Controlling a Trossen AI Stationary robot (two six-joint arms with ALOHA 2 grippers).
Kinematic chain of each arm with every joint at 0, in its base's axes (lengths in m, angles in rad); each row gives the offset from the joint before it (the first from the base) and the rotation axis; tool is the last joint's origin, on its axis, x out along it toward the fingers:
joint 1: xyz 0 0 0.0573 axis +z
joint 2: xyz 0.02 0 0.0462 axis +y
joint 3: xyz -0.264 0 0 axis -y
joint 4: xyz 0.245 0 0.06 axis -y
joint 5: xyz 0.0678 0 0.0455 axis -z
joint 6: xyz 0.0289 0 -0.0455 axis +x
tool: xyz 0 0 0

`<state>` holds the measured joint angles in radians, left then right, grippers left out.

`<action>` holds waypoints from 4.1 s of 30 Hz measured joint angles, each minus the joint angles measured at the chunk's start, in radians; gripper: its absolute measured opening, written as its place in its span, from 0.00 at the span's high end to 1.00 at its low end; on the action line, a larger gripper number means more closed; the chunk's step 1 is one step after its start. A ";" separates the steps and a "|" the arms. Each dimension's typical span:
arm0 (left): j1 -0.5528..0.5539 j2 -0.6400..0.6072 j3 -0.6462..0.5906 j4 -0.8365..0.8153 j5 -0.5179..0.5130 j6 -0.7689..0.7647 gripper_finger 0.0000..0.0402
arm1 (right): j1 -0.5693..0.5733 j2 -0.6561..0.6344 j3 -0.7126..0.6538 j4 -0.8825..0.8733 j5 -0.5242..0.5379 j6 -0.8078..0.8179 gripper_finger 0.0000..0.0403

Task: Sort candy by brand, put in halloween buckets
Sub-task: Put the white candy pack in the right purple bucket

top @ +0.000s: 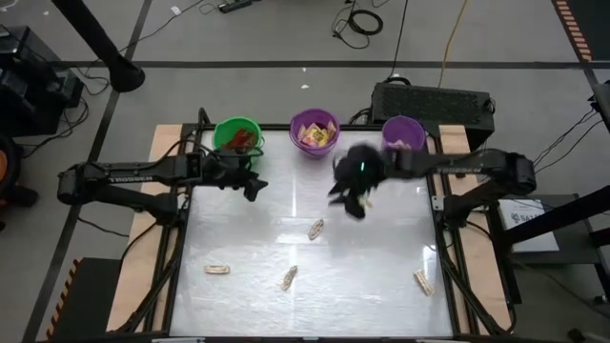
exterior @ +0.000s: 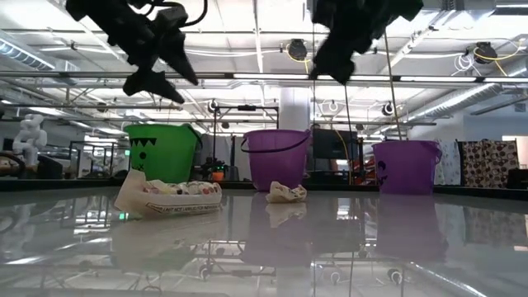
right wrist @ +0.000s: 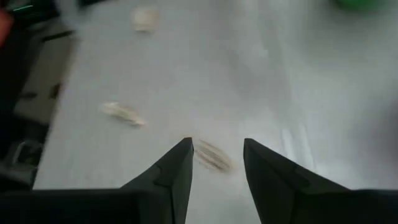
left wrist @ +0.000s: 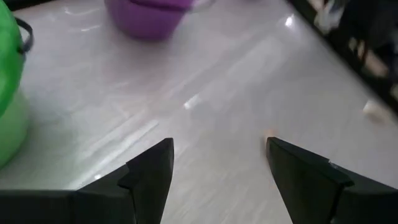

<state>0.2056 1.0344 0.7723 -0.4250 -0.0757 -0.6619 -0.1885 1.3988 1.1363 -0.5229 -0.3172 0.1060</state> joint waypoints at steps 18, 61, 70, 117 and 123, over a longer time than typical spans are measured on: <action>-0.170 0.006 -0.079 -0.107 -0.045 0.149 0.35 | 0.416 0.476 -0.094 0.814 0.002 -0.200 0.67; -0.175 0.006 -0.094 -0.009 -0.090 0.196 0.35 | 0.392 0.687 0.197 0.375 0.013 -0.423 0.67; -0.175 0.006 -0.094 -0.009 -0.090 0.196 0.35 | 0.382 0.688 0.197 0.383 0.080 -0.443 0.67; -0.174 0.006 -0.094 -0.009 -0.114 0.201 0.35 | -0.059 0.103 0.197 -0.652 0.697 0.008 1.00; -0.174 0.006 -0.094 -0.009 -0.120 0.206 0.35 | -0.307 0.020 0.197 -0.703 0.900 0.241 1.00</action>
<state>0.0315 1.0401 0.6785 -0.4343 -0.1959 -0.4561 -0.4951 1.4185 1.3334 -1.2255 0.5827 0.3471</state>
